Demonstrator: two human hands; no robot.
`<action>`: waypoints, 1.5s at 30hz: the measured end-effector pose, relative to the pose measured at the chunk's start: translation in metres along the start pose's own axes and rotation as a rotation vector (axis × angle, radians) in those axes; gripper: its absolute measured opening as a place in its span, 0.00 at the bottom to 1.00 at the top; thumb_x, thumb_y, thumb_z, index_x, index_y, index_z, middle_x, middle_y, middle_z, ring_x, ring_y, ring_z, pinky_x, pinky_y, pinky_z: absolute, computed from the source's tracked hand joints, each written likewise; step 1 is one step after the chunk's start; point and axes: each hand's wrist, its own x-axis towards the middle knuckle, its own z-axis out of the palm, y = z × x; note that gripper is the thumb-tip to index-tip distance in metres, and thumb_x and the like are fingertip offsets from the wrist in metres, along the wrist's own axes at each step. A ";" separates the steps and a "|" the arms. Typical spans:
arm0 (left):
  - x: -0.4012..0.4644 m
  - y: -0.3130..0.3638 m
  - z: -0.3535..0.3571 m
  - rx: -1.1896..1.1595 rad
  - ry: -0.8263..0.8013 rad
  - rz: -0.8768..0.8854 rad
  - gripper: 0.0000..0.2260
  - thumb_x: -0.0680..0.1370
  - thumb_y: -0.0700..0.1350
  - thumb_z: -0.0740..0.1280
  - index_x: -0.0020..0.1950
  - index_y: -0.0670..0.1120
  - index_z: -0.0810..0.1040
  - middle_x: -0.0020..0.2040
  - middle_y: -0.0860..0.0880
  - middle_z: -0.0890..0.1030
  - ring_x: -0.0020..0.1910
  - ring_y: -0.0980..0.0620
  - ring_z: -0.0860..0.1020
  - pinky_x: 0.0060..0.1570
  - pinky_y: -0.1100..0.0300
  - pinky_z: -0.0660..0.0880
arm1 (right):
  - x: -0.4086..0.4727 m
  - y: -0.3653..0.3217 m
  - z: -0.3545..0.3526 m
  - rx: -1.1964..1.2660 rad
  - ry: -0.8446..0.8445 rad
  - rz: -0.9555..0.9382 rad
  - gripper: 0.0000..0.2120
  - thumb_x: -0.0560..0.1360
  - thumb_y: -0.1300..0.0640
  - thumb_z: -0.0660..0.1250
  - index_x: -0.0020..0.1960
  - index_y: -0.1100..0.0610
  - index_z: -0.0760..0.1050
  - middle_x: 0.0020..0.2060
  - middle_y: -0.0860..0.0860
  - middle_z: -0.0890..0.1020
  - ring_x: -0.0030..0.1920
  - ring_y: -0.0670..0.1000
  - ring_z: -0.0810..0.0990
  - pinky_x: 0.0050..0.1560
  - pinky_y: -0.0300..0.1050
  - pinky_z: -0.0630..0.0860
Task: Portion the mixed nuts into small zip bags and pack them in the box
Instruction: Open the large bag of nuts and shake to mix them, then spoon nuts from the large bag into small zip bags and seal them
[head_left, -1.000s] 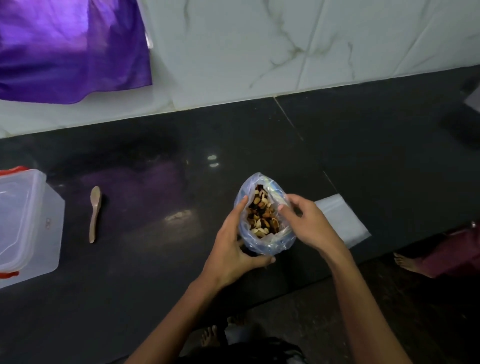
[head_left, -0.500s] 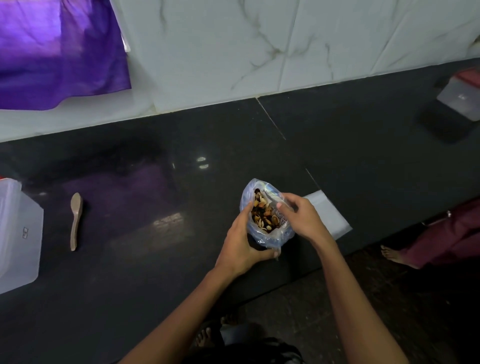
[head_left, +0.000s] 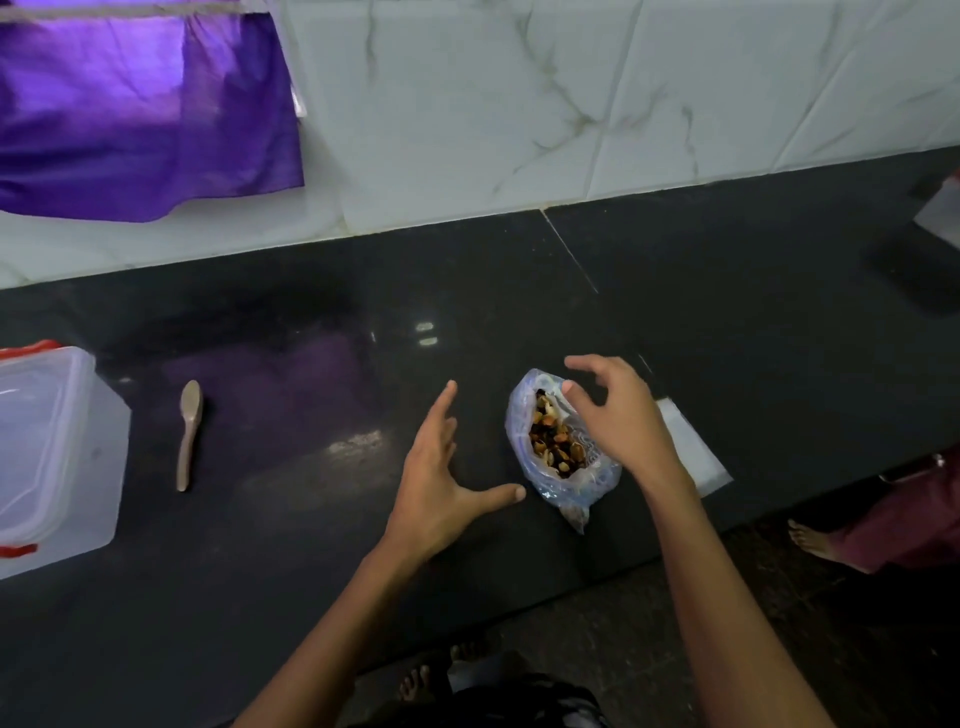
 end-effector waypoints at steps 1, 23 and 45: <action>-0.001 0.003 -0.012 0.000 0.058 0.003 0.53 0.59 0.42 0.82 0.74 0.60 0.53 0.72 0.60 0.58 0.72 0.58 0.59 0.65 0.67 0.62 | 0.003 -0.011 0.004 0.019 -0.016 -0.042 0.16 0.78 0.55 0.64 0.66 0.51 0.72 0.62 0.46 0.73 0.58 0.41 0.69 0.55 0.37 0.65; -0.034 -0.076 -0.201 0.237 0.596 -0.514 0.28 0.80 0.34 0.58 0.78 0.40 0.50 0.77 0.42 0.58 0.76 0.46 0.59 0.73 0.55 0.55 | 0.013 -0.186 0.324 0.002 -0.472 0.003 0.21 0.62 0.38 0.74 0.41 0.55 0.82 0.40 0.53 0.84 0.43 0.54 0.84 0.45 0.50 0.81; -0.019 -0.030 -0.127 0.796 0.346 -0.106 0.25 0.83 0.49 0.55 0.78 0.45 0.53 0.79 0.46 0.53 0.78 0.48 0.46 0.73 0.43 0.42 | -0.008 -0.088 0.123 0.282 -0.090 0.128 0.08 0.77 0.55 0.62 0.39 0.50 0.73 0.34 0.47 0.81 0.31 0.46 0.77 0.35 0.44 0.75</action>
